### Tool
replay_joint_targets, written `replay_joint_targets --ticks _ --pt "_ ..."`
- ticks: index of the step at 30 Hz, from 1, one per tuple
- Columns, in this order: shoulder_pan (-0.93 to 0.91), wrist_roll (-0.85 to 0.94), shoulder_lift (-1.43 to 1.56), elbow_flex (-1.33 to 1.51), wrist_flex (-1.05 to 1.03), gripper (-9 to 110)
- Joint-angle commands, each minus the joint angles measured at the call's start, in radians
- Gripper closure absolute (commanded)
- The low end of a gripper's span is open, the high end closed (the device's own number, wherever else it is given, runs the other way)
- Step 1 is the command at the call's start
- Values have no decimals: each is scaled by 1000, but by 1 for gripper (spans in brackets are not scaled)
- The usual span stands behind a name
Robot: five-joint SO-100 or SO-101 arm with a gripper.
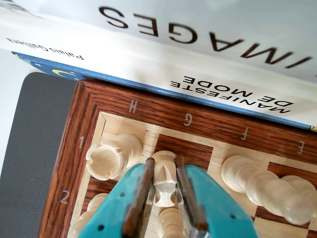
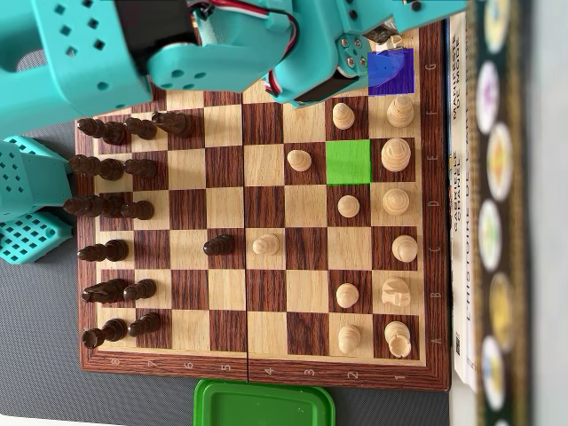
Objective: Play chess
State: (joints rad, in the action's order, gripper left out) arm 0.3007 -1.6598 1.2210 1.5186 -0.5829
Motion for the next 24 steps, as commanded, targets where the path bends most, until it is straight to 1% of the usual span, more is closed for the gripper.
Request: replay_joint_targets --ticks 1,6,11,24 --pt "-9 6 11 -51 14 100" --pt "-9 8 64 -40 9 100" --pt "-18 8 107 -40 -54 100" --pt "-29 32 183 -40 -52 100"
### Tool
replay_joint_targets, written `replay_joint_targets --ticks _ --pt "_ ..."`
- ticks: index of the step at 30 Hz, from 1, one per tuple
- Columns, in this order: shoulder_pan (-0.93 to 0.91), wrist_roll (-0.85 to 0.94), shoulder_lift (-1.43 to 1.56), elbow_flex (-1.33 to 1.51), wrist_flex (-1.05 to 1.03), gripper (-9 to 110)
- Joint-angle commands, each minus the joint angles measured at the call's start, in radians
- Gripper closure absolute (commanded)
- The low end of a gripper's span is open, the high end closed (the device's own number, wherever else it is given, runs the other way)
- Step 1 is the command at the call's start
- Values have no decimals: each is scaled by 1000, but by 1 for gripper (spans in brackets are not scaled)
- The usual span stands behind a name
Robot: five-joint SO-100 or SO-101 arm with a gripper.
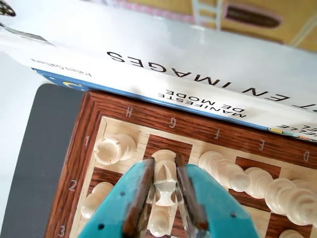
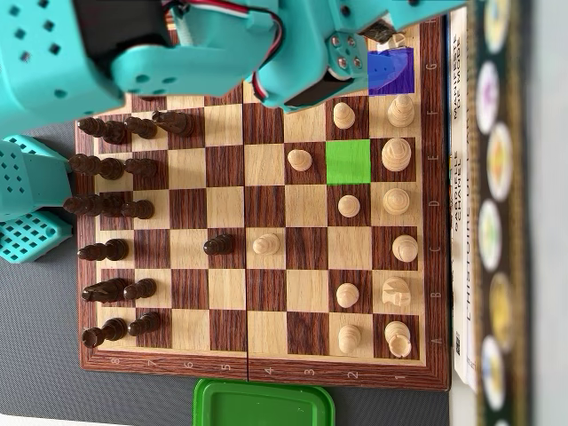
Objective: Play chess
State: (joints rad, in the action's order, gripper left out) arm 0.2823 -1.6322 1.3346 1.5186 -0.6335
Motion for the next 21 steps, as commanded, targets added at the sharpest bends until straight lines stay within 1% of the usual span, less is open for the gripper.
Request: replay_joint_targets --ticks 1,14,21 --pt "-11 6 74 -40 -3 100" --pt "-14 0 245 114 -9 100" --pt "-46 5 311 193 -9 100"
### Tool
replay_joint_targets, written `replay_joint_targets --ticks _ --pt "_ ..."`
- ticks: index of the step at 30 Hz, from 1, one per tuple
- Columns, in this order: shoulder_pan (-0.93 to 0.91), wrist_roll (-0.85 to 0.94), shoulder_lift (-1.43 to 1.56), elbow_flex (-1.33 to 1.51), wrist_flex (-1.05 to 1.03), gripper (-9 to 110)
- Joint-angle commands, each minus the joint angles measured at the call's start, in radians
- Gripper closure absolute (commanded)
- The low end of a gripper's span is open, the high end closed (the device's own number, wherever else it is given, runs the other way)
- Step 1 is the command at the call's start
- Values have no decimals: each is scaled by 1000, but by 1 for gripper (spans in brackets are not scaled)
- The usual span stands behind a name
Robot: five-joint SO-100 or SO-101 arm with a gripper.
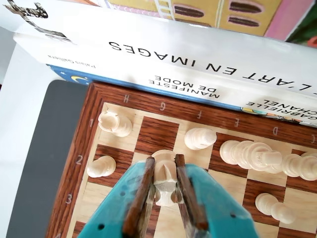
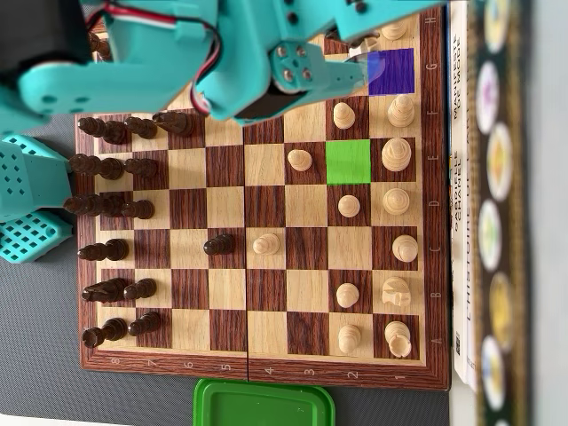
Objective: Play chess
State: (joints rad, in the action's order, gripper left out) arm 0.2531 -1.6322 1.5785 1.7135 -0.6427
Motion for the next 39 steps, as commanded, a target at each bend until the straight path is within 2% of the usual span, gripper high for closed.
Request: replay_joint_targets --ticks 1,19,39 --pt "-18 5 75 6 0 100" --pt "-126 3 135 107 0 99" --pt "-140 5 126 196 6 99"
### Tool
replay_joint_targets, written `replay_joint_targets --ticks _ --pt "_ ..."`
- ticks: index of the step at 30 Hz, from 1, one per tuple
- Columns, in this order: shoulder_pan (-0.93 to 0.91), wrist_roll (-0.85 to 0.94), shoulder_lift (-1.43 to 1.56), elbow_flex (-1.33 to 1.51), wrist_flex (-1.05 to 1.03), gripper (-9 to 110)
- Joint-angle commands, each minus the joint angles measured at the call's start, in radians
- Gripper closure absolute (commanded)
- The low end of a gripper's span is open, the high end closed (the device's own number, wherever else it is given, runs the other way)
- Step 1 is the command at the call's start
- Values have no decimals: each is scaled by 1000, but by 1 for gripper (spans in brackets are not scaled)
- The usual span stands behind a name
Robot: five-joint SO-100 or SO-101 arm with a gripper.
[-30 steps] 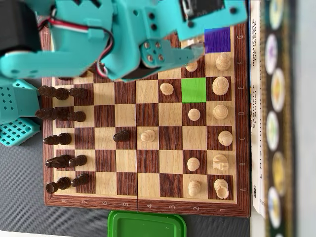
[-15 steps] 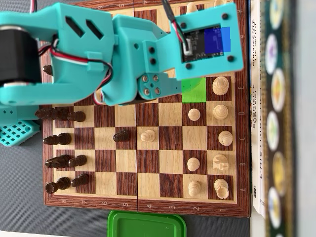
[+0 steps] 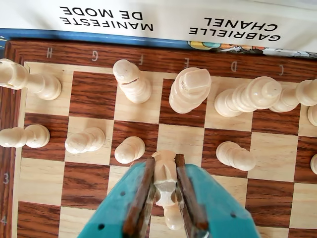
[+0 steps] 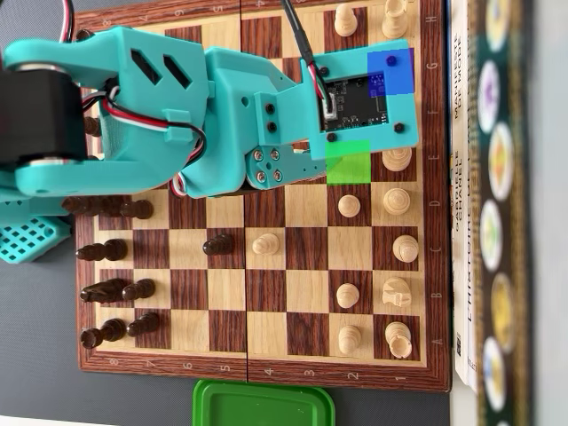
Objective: Play chess
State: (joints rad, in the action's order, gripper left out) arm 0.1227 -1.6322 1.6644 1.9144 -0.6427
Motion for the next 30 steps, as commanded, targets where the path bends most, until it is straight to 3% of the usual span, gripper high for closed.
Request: replay_joint_targets --ticks 1,30 --pt "-9 5 38 -5 9 99" --pt "-25 -6 -61 -9 83 99"
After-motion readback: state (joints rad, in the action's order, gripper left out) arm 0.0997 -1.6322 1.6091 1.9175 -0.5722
